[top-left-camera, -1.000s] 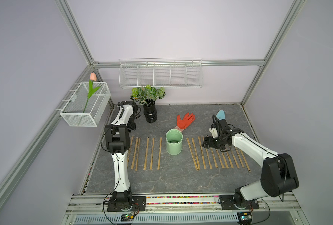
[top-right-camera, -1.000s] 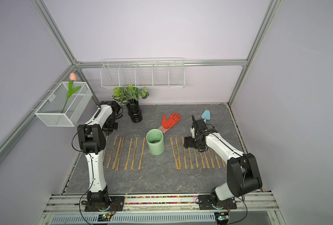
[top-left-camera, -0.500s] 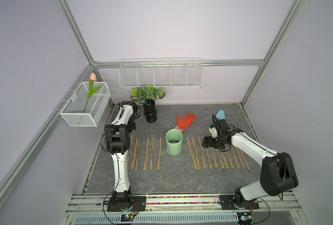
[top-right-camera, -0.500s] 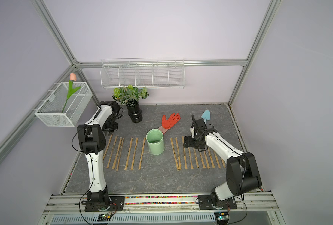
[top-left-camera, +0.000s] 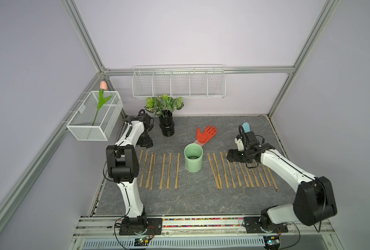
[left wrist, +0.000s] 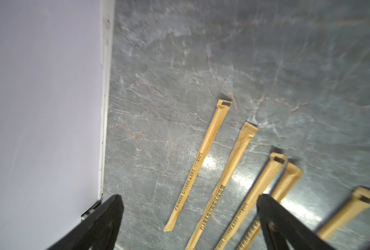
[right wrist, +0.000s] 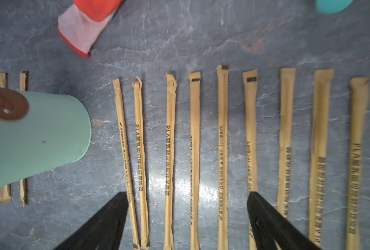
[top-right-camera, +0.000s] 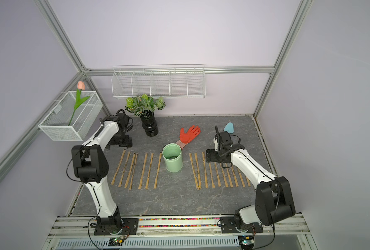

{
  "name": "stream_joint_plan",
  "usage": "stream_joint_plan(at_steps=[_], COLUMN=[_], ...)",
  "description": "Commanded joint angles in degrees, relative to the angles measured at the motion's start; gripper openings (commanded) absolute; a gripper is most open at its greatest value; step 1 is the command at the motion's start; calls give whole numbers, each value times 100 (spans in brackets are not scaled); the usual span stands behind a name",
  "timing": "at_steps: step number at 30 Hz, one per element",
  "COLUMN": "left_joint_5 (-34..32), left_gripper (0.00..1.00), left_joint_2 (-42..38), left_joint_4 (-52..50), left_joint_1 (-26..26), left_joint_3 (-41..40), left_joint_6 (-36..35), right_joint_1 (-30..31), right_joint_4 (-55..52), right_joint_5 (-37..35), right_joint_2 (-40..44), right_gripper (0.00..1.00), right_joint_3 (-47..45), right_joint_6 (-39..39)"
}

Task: Take the straws out of the storage container
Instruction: Place the straw at the center of the board, then reset both arms

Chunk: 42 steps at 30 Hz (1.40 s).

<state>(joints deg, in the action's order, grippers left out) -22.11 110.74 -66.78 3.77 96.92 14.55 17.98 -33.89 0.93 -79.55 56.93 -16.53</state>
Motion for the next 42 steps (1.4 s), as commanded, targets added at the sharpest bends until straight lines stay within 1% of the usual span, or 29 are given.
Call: stream_joint_plan(at_steps=[1,3,6,9,10,13,15,16,19,24,25,27,28,32,33,34,37,39,42], left_joint_5=[-227,-294,-119,-14,100,60,230,191,15,-127,-105,-159,-184,-125,-79,-50,91,93,83], left_gripper=[99,99,99,99,99,99,99,99,99,99,99,99,99,99,99,99,99,99,99], left_joint_2=[-766,-1275,-2099,-2734,-2909,-3229,-3269,-3270,-3195,-2990,-2891,-2681,-2620,-2409,-2441,-2461,-2550,-2593,-2600], left_joint_4=[1199,1848,3130,4519,5066,6432,7136,7364,7861,8710,8877,9075,9081,9512,9445,9612,9919,10193,10622], left_joint_1=[6,10,10,5,10,1,1,1,1,1,1,1,1,-1,1,1,0,1,1], left_joint_3=[-600,-1127,-2177,-3331,-3762,-4792,-5300,-5477,-5827,-6204,-6246,-6258,-6216,-6316,-6322,-6412,-6641,-6815,-7061], left_joint_6=[348,433,297,77,-121,-302,-551,-552,-617,-748,-791,-793,-810,-882,-865,-893,-945,-954,-945], right_joint_1=[-38,-38,-43,-44,-56,-88,-135,-181,-387,-588,-772,-892,-928,-1186,-1232,-1275,-1422,-1588,-1666], right_joint_4=[634,1078,1982,2906,3165,3906,4414,4662,5173,5991,6156,6457,6422,6732,6831,6960,7574,7961,8340], right_joint_5=[-884,-1201,-1544,-1899,-2089,-2581,-2762,-2840,-2790,-2776,-2725,-2660,-2647,-2234,-2147,-2079,-1781,-1579,-1504], right_joint_2=[582,967,1557,1997,2070,2128,2076,2031,1808,1237,1109,832,758,433,353,287,60,-212,-609], right_gripper=[89,89,89,89,89,89,89,89,89,89,89,89,89,89,89,89,89,89,89], right_joint_3=[-347,-616,-1326,-1977,-2178,-2700,-3015,-3157,-3435,-3630,-3651,-3647,-3573,-3446,-3417,-3408,-3496,-3539,-3571], right_joint_6=[232,342,649,1032,1166,1516,1734,1811,1838,1820,1820,1853,1856,1796,1794,1817,1856,1709,1628])
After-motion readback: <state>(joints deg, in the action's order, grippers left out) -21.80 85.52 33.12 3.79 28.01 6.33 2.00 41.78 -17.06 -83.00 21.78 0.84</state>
